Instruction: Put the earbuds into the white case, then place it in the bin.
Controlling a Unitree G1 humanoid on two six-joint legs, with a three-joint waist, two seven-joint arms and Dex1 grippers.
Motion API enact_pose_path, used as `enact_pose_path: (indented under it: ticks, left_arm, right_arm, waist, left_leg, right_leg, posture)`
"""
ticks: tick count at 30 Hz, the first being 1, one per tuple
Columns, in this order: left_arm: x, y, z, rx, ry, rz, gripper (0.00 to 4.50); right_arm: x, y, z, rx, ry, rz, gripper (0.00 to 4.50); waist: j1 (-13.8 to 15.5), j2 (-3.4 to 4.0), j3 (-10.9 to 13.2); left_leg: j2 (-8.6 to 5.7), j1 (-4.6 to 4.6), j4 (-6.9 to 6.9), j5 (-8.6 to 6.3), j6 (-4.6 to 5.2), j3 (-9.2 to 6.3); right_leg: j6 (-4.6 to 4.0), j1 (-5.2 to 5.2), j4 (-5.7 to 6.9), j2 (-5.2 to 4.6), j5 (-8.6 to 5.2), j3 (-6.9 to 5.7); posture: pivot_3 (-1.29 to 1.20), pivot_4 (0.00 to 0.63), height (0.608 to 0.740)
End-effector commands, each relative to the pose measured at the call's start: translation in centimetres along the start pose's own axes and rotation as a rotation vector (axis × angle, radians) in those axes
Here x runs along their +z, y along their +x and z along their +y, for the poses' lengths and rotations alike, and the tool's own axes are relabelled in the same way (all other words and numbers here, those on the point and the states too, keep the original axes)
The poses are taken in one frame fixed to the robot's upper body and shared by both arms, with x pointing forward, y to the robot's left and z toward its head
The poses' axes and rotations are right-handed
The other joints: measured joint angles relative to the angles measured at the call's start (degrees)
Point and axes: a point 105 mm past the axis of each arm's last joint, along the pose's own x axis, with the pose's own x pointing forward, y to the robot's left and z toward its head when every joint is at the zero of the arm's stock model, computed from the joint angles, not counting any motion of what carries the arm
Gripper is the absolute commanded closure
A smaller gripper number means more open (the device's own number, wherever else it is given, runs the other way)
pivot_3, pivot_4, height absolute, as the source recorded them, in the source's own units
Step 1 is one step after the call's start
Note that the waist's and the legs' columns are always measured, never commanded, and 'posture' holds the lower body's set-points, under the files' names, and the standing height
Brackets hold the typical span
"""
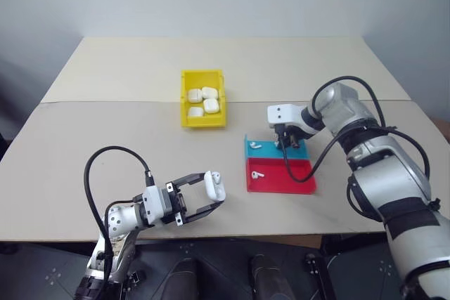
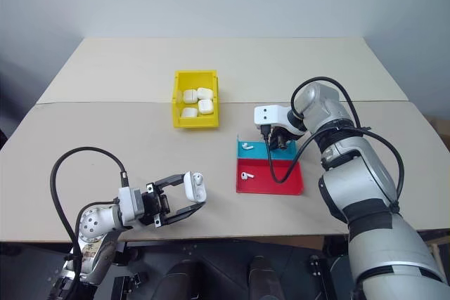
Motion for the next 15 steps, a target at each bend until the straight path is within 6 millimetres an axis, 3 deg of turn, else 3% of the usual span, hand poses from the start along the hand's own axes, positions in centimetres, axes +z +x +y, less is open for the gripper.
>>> enact_pose_path:
  ticks: [1,4,10,13,15]
  left_arm:
    - [2.7,1.3,0.6,0.012,0.032,-0.104,1.78]
    - [3.6,2.1,1.0,0.012,0.027,-0.142,1.78]
    - [4.8,3.8,2.3,0.029,-0.026,-0.128,1.78]
    - [6.1,5.3,2.7,-0.012,-0.045,-0.175,1.78]
    - [6.8,6.0,2.8,-0.048,-0.050,-0.197,1.78]
  right_arm:
    - [2.9,-4.7,-0.7,-0.093,0.038,-0.213,3.87]
    - [4.3,-8.8,0.4,-0.151,0.172,-0.438,3.87]
    - [5.6,-15.6,5.6,-0.169,0.373,-0.880,3.87]
    - [6.5,-17.9,8.6,-0.084,0.454,-1.111,3.87]
    - [6.9,-18.4,10.5,-0.058,0.452,-1.193,3.87]
  waist:
    - [0.34,0.01,0.00]
    - [0.84,0.00,0.00]
    - [1.63,-0.01,0.00]
    - [1.58,-0.01,-0.01]
    - [1.43,-0.02,-0.03]
  left_leg:
    - [0.00,-0.04,0.00,0.00,0.00,-0.02]
    - [0.00,-0.10,0.00,0.00,0.00,-0.09]
    - [-0.01,-0.12,0.09,0.00,0.00,-0.15]
    - [-0.02,-0.10,0.19,0.00,0.01,-0.15]
    - [0.00,-0.07,0.20,0.00,0.01,-0.15]
  right_leg:
    - [0.00,-0.01,-0.01,0.00,0.00,0.00]
    - [0.02,-0.01,-0.02,0.00,-0.01,-0.02]
    - [0.05,0.03,-0.01,0.05,-0.03,-0.03]
    - [0.07,0.09,0.05,0.08,-0.03,-0.03]
    - [0.08,0.16,0.04,0.12,-0.02,-0.02]
  posture:
    - [0.00,0.150,0.740]
    - [0.00,0.150,0.740]
    - [0.00,0.150,0.740]
    - [0.00,0.150,0.740]
    - [0.00,0.150,0.740]
